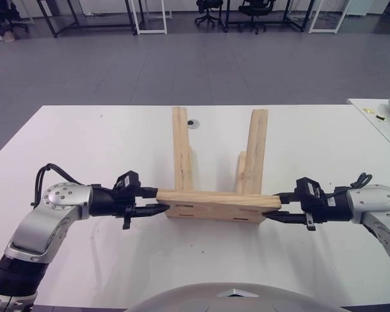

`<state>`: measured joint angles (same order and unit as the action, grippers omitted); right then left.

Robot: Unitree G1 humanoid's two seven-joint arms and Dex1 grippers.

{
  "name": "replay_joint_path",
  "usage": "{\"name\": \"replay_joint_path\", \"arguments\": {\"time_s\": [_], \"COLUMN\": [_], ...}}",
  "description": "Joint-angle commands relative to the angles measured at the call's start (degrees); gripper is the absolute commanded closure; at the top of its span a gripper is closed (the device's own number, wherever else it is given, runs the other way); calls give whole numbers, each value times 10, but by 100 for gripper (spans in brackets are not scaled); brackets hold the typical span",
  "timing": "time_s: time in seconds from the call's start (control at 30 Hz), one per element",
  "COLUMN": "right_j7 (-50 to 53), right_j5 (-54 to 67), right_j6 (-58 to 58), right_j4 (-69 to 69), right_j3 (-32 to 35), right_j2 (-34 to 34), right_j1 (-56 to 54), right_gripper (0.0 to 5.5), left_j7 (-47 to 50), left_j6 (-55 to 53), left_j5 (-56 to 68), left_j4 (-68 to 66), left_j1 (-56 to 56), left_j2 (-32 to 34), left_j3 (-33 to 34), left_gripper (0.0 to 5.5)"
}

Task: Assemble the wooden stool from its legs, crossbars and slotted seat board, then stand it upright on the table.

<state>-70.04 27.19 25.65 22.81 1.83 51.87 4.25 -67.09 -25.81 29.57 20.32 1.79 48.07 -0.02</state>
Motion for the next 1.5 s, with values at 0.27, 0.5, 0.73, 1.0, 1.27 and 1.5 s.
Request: {"name": "replay_joint_path", "arguments": {"time_s": [0.27,0.5,0.73,1.0,1.27,1.5], "right_j7": [-61,16,-167,-152,102,207], "right_j5": [487,846,858,858,858,858], "right_j6": [341,548,669,668,576,576], "right_j4": [-5,-264,-380,-435,-400,-383], "right_j3": [100,-35,-295,-515,-316,-166], "right_j2": [92,162,209,192,123,71], "right_j1": [-244,-459,-609,-630,-447,-356], "right_gripper": [409,414,416,416,416,270], "left_j7": [-38,55,59,121,283,329], "left_j6": [-351,-575,-665,-657,-575,-572], "left_j5": [437,723,834,834,834,834], "left_j4": [24,-227,-434,-462,-348,-341], "left_j1": [-216,-409,-544,-486,-358,-317], "left_j2": [92,125,101,93,72,67], "left_j3": [95,7,-167,-214,-112,-61], "left_gripper": [385,413,419,419,417,278]}}
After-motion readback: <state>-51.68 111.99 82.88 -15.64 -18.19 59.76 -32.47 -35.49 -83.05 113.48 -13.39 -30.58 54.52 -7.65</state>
